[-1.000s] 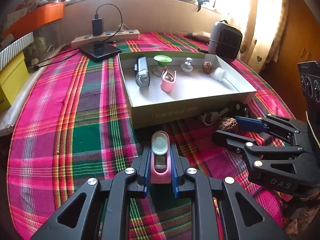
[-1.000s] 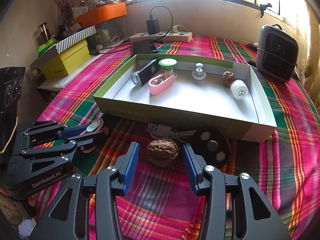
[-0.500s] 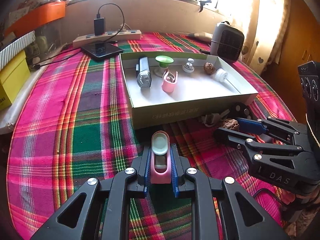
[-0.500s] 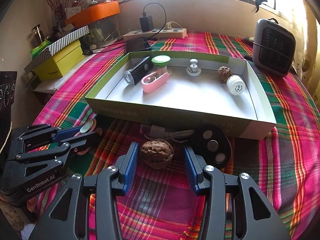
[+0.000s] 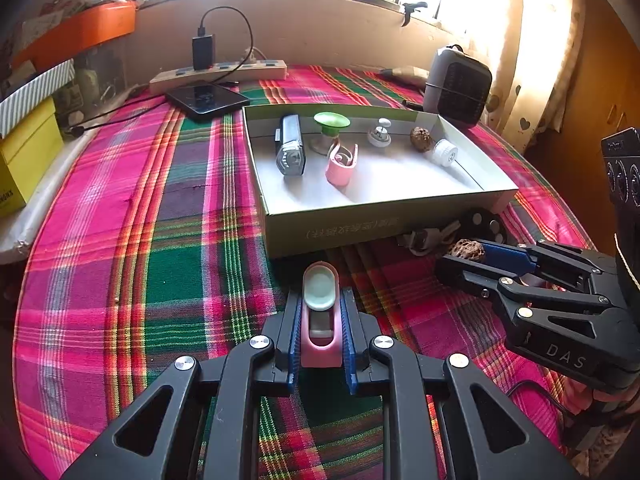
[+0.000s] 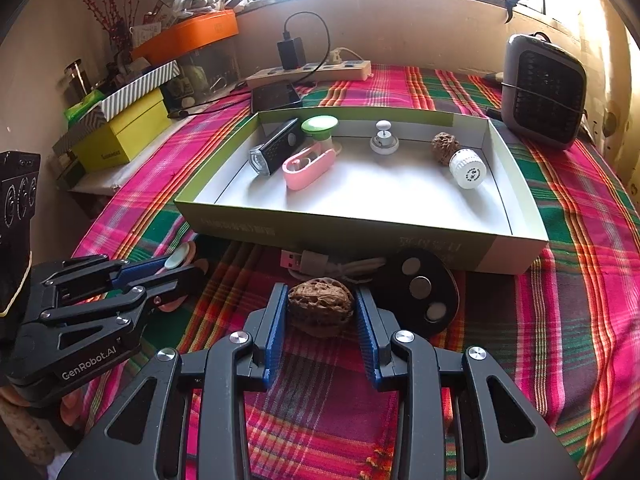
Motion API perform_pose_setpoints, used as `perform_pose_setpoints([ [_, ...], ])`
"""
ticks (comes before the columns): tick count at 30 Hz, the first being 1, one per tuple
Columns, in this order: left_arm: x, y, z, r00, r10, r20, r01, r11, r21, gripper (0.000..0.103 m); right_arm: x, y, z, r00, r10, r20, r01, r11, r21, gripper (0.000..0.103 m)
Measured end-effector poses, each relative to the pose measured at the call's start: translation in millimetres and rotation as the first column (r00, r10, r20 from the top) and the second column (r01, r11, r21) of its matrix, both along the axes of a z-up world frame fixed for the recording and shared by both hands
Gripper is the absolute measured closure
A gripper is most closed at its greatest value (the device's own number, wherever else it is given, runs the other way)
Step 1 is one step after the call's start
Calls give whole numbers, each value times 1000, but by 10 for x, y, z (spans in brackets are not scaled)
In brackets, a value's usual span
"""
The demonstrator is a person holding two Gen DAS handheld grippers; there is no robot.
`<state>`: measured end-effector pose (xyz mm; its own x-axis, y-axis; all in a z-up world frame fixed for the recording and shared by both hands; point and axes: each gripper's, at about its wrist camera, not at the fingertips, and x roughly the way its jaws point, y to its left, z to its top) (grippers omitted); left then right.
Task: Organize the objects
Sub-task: 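Lift the pink holder and walnut and carry both over the box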
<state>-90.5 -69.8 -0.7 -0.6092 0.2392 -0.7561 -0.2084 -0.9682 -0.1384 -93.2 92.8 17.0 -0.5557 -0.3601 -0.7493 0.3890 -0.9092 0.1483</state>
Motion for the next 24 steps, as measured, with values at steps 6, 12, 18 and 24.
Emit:
perform_pose_setpoints([
  [6, 2, -3, 2, 1000, 2, 0, -2, 1000, 0, 87, 4, 3, 4, 1000, 0, 1, 1, 1000, -8, 68],
  [12, 15, -15, 4, 1000, 5, 0, -5, 1000, -1, 87, 22, 14, 12, 1000, 2, -1, -2, 1000, -15, 68],
  [18, 55, -26, 29, 1000, -2, -3, 2, 1000, 6, 87, 54, 7, 20, 1000, 10, -8, -11, 1000, -25, 68],
  [24, 92, -36, 108, 1000, 5, -18, -4, 1000, 10, 87, 73, 15, 51, 1000, 12, -9, -12, 999, -41, 68],
])
